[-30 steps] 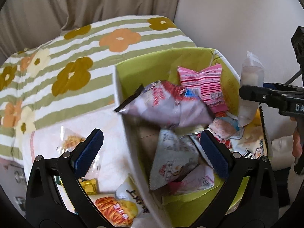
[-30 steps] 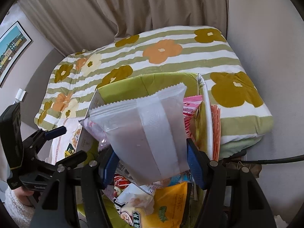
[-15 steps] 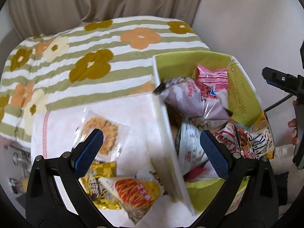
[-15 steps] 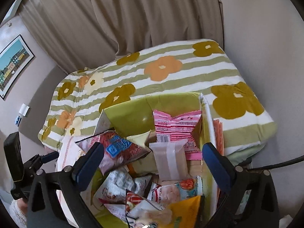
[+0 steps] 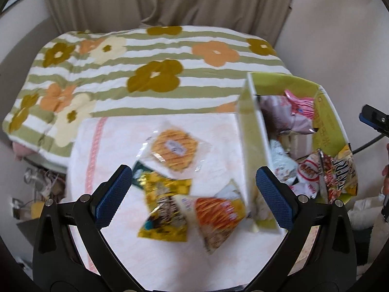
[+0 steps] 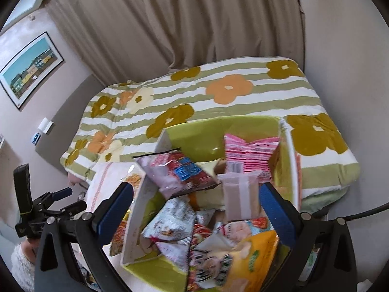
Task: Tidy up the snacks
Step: 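Move both grippers back to the remaining snacks on the table, then grasp the gold Pillows bag with the left gripper while the right grasps the orange stick-snack bag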
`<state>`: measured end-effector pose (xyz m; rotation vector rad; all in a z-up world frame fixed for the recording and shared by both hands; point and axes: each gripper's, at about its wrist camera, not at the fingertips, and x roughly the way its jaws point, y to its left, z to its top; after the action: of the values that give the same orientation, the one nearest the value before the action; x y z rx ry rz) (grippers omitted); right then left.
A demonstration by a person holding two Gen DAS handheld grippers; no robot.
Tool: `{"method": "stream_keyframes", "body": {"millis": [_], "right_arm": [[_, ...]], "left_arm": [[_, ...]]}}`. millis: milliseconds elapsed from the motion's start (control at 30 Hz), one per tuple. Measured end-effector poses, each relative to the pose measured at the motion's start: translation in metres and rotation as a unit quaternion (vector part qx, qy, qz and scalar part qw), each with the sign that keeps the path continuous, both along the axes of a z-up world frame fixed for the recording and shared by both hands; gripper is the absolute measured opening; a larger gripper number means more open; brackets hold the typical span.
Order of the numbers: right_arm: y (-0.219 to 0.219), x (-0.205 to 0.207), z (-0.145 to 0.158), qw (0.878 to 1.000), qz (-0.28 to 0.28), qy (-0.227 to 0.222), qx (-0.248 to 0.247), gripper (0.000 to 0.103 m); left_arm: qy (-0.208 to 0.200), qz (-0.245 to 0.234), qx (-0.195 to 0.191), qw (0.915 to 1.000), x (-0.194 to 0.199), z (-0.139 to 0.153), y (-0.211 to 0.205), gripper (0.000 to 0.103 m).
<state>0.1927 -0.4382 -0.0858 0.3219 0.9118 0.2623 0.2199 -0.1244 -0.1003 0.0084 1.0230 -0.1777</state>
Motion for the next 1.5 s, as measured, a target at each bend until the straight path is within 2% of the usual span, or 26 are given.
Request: {"method": "stream_keyframes", "body": {"millis": [167, 333, 433, 600, 767, 967, 1133, 1300, 1500], "right_arm": [[0.026, -0.008, 0.004, 1.000, 0.013, -0.004, 0.008, 0.103], [0.066, -0.020, 0.005, 1.000, 0.011, -0.001, 0.016, 0.103], [0.097, -0.032, 0.008, 1.000, -0.009, -0.012, 0.008, 0.103], [0.146, -0.046, 0.007, 0.999, -0.038, -0.022, -0.014, 0.103], [0.185, -0.061, -0.006, 0.998, -0.060, -0.013, -0.009, 0.103], [0.212, -0.088, -0.029, 0.991, -0.123, 0.026, 0.034, 0.103], [0.219, -0.109, -0.058, 0.978, -0.191, 0.057, 0.058, 0.103], [0.211, -0.115, -0.100, 0.966, -0.234, 0.070, 0.092, 0.103], [0.218, -0.116, -0.150, 0.946, -0.281, 0.060, 0.152, 0.103]], "left_arm": [[-0.004, 0.017, 0.001, 0.9999, -0.008, 0.006, 0.038, 0.101], [0.002, 0.010, -0.012, 0.9999, -0.009, 0.003, 0.071, 0.101], [0.007, -0.015, -0.022, 0.9996, -0.008, 0.000, 0.089, 0.101], [0.008, -0.070, -0.019, 0.9973, -0.008, -0.001, 0.110, 0.101], [0.001, -0.126, 0.004, 0.9920, -0.007, -0.006, 0.125, 0.101], [0.019, -0.165, 0.000, 0.9861, -0.001, -0.025, 0.132, 0.101], [0.035, -0.174, 0.004, 0.9842, -0.004, -0.052, 0.128, 0.101], [0.053, -0.182, -0.012, 0.9818, -0.011, -0.089, 0.116, 0.101], [0.039, -0.197, -0.002, 0.9796, -0.024, -0.124, 0.095, 0.101]]}}
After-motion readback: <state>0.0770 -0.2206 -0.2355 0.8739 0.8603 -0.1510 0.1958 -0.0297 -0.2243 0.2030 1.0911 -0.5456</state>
